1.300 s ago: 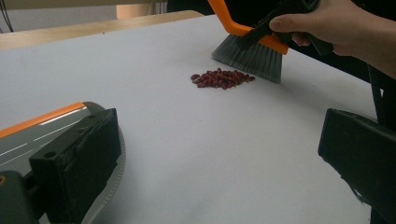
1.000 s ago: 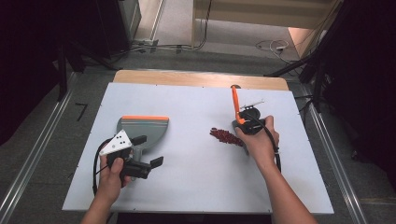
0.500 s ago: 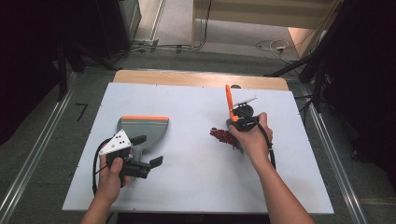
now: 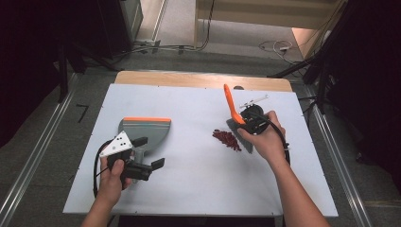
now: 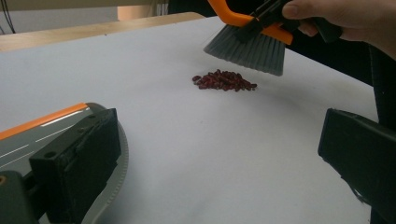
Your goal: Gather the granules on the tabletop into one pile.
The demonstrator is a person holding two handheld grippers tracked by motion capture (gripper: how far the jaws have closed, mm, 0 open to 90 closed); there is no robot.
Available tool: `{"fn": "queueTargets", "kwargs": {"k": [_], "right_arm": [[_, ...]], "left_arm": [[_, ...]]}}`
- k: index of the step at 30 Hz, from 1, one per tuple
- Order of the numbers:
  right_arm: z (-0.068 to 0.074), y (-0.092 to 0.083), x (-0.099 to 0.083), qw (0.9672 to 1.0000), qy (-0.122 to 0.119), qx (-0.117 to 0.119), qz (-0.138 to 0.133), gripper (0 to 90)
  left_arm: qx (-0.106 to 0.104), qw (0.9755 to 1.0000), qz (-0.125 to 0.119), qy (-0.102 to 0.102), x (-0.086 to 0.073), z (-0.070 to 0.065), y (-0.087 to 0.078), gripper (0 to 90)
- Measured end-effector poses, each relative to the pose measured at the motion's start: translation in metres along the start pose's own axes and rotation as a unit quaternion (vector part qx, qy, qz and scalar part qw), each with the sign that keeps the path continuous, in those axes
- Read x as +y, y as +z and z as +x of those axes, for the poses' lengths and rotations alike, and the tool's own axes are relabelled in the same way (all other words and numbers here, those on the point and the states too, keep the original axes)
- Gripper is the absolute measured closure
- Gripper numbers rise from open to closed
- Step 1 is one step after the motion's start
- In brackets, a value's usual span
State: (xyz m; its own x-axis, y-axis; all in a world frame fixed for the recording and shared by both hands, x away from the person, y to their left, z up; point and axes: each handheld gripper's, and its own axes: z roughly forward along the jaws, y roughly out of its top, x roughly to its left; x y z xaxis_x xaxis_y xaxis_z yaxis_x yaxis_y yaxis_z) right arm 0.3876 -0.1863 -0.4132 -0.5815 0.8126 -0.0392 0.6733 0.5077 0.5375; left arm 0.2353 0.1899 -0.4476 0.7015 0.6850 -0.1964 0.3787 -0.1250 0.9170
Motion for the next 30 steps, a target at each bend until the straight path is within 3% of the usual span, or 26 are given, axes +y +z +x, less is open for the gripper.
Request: {"fn": "queueTargets", "kwargs": {"k": [3, 6, 8, 10, 15, 16, 22, 26, 30], "right_arm": [[0.004, -0.004, -0.004, 0.9978, -0.052, 0.041, -0.003, 68.5], [0.012, -0.003, -0.010, 0.9911, -0.106, 0.080, 0.002, 68.5], [0.019, 0.000, -0.013, 0.9869, -0.126, 0.101, 0.008, 68.5], [0.023, 0.006, -0.016, 0.9805, -0.160, 0.114, 0.007, 68.5], [0.027, 0.024, -0.017, 0.9648, -0.212, 0.154, 0.019, 68.6], [0.026, 0.025, -0.016, 0.9623, -0.221, 0.158, 0.011, 68.5], [0.018, 0.032, -0.011, 0.9606, -0.231, 0.154, -0.006, 68.4], [0.016, 0.029, -0.009, 0.9622, -0.236, 0.136, -0.011, 68.5], [0.014, 0.018, -0.010, 0.9646, -0.221, 0.142, -0.022, 68.5]], "left_arm": [[0.000, 1.0000, 0.001, -0.001, 0.000, -0.001, 0.001, 0.0], [0.000, 1.0000, 0.003, 0.002, 0.000, -0.001, 0.002, 0.0], [0.000, 1.0000, 0.003, 0.001, 0.000, -0.001, 0.002, 0.0], [-0.001, 1.0000, 0.003, 0.001, 0.000, -0.001, 0.002, 0.0], [0.000, 1.0000, 0.004, 0.003, 0.000, -0.001, 0.002, 0.0], [0.000, 1.0000, 0.004, 0.002, 0.000, -0.001, 0.002, 0.0], [-0.001, 1.0000, 0.002, 0.000, -0.001, 0.000, 0.001, 0.0], [0.000, 1.0000, 0.002, 0.000, -0.001, 0.000, 0.001, 0.0], [0.000, 1.0000, 0.002, 0.001, -0.001, 0.000, 0.001, 0.0]]}}
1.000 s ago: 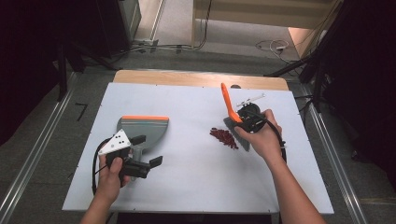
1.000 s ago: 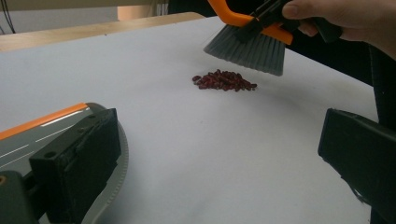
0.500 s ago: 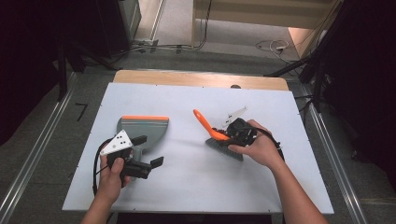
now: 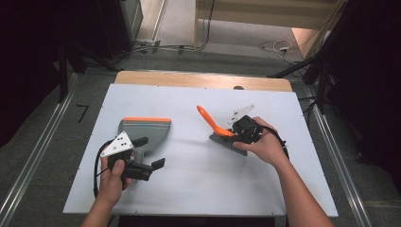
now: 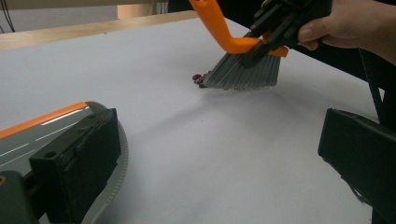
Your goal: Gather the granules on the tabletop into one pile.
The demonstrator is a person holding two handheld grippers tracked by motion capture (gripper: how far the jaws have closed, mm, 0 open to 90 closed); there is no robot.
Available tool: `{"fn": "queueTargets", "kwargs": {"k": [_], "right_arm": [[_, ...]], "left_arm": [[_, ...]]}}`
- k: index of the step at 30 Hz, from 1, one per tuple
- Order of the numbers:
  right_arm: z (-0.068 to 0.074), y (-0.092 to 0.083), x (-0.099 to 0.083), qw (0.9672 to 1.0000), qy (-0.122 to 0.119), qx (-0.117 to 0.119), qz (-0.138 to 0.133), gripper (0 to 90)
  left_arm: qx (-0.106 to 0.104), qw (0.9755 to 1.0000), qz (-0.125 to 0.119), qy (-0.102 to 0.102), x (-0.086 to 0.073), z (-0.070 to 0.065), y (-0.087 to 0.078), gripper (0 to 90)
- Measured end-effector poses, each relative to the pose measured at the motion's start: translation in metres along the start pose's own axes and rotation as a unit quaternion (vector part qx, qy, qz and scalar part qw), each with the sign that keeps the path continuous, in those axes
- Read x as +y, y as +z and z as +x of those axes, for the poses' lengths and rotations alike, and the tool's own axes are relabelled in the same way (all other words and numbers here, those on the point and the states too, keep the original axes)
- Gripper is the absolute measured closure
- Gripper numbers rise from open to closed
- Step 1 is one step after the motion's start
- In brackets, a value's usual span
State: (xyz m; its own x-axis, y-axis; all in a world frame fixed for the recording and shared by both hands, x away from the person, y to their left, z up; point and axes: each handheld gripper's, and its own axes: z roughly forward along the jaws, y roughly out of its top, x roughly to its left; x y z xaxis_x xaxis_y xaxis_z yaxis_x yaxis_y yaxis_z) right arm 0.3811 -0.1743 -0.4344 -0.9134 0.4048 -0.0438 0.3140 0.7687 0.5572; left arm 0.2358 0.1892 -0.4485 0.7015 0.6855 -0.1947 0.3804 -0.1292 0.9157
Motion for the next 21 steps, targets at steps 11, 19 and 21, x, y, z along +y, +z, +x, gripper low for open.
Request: {"fn": "queueTargets", "kwargs": {"k": [11, 19, 21], "right_arm": [[0.020, -0.035, -0.008, 0.9985, 0.027, 0.000, -0.048, 68.5], [0.025, -0.052, -0.027, 0.9958, 0.065, -0.004, -0.064, 68.5], [0.024, -0.057, -0.033, 0.9947, 0.076, -0.007, -0.069, 68.5]], "left_arm": [[0.002, 1.0000, 0.002, 0.001, 0.000, 0.000, 0.000, 0.0], [0.005, 1.0000, 0.002, -0.002, -0.002, 0.002, 0.000, 0.0], [0.005, 1.0000, 0.001, -0.001, -0.002, 0.002, -0.001, 0.0]]}}
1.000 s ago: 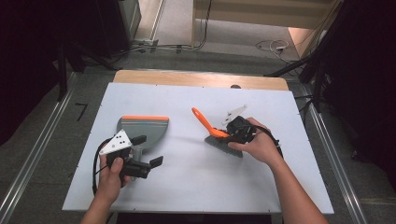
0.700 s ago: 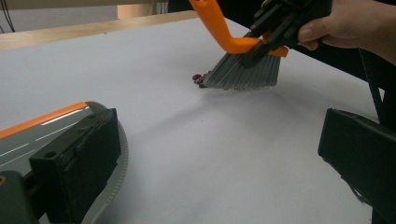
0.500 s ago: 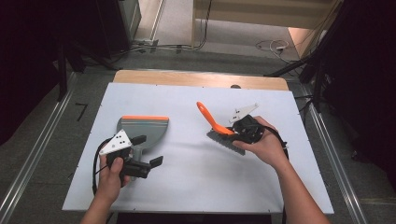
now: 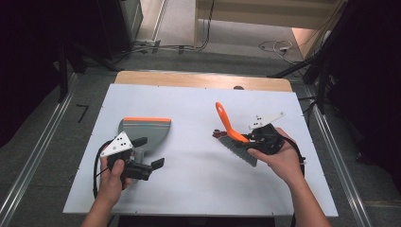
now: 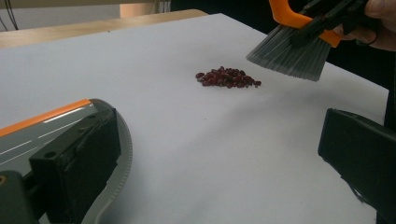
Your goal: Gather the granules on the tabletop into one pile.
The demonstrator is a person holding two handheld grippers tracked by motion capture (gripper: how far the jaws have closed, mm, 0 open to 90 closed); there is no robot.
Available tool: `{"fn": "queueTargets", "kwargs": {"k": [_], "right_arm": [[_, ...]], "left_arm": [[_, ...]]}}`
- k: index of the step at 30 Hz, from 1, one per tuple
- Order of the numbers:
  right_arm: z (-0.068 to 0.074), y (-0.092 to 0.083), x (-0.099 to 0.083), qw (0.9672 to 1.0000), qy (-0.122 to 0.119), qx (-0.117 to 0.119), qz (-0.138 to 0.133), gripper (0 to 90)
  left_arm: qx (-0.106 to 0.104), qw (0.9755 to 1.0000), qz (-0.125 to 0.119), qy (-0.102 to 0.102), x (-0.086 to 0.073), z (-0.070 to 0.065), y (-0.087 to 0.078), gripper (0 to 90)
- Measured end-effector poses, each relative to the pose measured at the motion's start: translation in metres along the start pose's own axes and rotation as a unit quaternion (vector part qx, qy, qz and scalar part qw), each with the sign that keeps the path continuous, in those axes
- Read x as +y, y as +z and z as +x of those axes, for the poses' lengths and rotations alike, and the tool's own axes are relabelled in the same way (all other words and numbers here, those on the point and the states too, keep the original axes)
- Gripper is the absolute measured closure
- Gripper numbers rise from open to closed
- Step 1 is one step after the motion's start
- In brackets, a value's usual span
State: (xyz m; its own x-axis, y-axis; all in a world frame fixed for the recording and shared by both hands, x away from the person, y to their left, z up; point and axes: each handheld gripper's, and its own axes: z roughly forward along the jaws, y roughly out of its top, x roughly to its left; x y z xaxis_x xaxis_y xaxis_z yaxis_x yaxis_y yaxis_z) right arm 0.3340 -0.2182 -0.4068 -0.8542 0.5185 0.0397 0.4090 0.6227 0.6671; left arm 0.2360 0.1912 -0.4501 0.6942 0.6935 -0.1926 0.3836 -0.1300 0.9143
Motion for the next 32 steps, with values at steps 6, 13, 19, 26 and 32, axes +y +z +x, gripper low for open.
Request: {"fn": "queueTargets", "kwargs": {"k": [6, 13, 19, 26, 32], "right_arm": [[-0.007, -0.013, -0.020, 0.9994, 0.032, -0.010, -0.012, 68.5], [-0.016, -0.023, -0.045, 0.9976, 0.063, -0.020, -0.017, 68.5], [-0.026, -0.031, -0.066, 0.9948, 0.096, -0.028, -0.020, 68.6], [-0.043, -0.042, -0.085, 0.9898, 0.133, -0.040, -0.030, 68.5], [-0.044, -0.048, -0.087, 0.9889, 0.138, -0.038, -0.040, 68.5]], "left_arm": [[0.001, 1.0000, -0.004, 0.001, 0.000, 0.000, -0.001, 0.0], [-0.002, 1.0000, -0.007, -0.001, -0.001, 0.000, 0.000, 0.0], [-0.006, 0.9998, -0.016, -0.006, -0.001, 0.001, -0.001, 0.0], [0.000, 0.9996, -0.026, -0.006, 0.000, -0.001, -0.001, 0.0], [0.008, 0.9992, -0.038, -0.001, 0.000, -0.001, -0.003, 0.0]]}}
